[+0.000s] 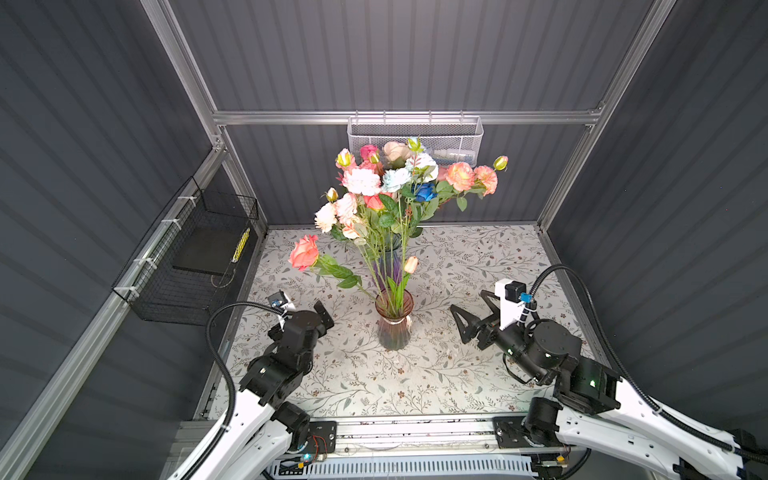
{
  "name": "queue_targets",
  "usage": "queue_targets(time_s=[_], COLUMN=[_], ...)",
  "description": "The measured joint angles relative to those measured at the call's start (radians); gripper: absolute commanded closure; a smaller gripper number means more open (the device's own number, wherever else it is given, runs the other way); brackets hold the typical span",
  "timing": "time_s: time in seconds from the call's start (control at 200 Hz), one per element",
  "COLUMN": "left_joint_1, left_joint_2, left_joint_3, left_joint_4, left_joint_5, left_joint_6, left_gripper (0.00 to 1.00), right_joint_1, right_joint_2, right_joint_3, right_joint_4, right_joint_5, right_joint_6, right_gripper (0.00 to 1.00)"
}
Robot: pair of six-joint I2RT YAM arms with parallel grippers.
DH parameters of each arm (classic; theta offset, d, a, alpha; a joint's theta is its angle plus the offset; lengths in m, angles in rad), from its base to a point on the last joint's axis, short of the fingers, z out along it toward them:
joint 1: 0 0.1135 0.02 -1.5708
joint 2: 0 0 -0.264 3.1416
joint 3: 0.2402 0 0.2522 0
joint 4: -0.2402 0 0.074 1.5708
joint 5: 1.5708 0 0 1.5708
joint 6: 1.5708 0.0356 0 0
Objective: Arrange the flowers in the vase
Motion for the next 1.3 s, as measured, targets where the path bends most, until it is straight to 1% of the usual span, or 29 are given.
queue_targets(time_s=[0.075, 0.22, 0.265, 0.32, 0.42, 0.515, 0.635, 0.735, 0.88, 0.98, 1.071, 1.146, 1.211, 1.296], left_joint_1=[0.061, 0.329, 0.390, 0.429, 0.450, 0.455, 0.457, 0.462, 0.502, 0.518, 0.518, 0.518, 0.518, 0.515], left_joint_2=[0.104, 0.262, 0.317, 0.402, 0.563, 0.667, 0.750, 0.809, 0.881, 0.924, 0.927, 0.927, 0.933, 0.983], left_joint_3=[0.000, -0.018, -0.026, -0.031, -0.032, -0.055, -0.091, -0.094, -0.095, -0.096, -0.106, -0.116, -0.116, -0.129], left_joint_4=[0.059, 0.217, 0.273, 0.338, 0.465, 0.608, 0.784, 0.904, 1.036, 1.078, 1.117, 1.153, 1.174, 1.276], left_joint_5=[0.000, 0.089, 0.108, 0.129, 0.149, 0.158, 0.172, 0.179, 0.236, 0.277, 0.315, 0.347, 0.397, 0.466], left_joint_6=[0.014, 0.045, 0.062, 0.103, 0.194, 0.281, 0.369, 0.435, 0.474, 0.497, 0.514, 0.529, 0.552, 0.586], left_gripper=[0.00, 0.00, 0.00, 0.00, 0.00, 0.00, 0.00, 0.00, 0.00, 0.00, 0.00, 0.00, 0.00, 0.00], right_joint_1=[0.000, 0.000, -0.001, -0.002, -0.003, -0.007, -0.019, -0.037, -0.085, -0.145, -0.219, -0.305, -0.392, -0.496], right_joint_2=[-0.026, -0.078, -0.086, -0.089, -0.082, -0.068, -0.044, -0.035, -0.039, -0.050, -0.053, -0.045, -0.023, 0.028], right_joint_3=[-0.009, -0.035, -0.044, -0.053, -0.061, -0.057, -0.043, -0.024, 0.002, 0.004, 0.004, -0.002, -0.011, -0.033], right_joint_4=[0.000, 0.010, 0.014, 0.015, 0.008, -0.010, -0.058, -0.098, -0.150, -0.161, -0.166, -0.166, -0.157, -0.126], right_joint_5=[0.002, 0.007, 0.009, 0.011, 0.021, 0.050, 0.109, 0.156, 0.221, 0.220, 0.204, 0.180, 0.147, 0.092], right_joint_6=[0.000, 0.000, 0.000, 0.000, 0.006, 0.026, 0.042, 0.050, 0.060, 0.056, 0.061, 0.076, 0.090, 0.103], right_gripper=[0.01, 0.01, 0.01, 0.01, 0.01, 0.01, 0.01, 0.01, 0.01, 0.01, 0.01, 0.01, 0.01, 0.01])
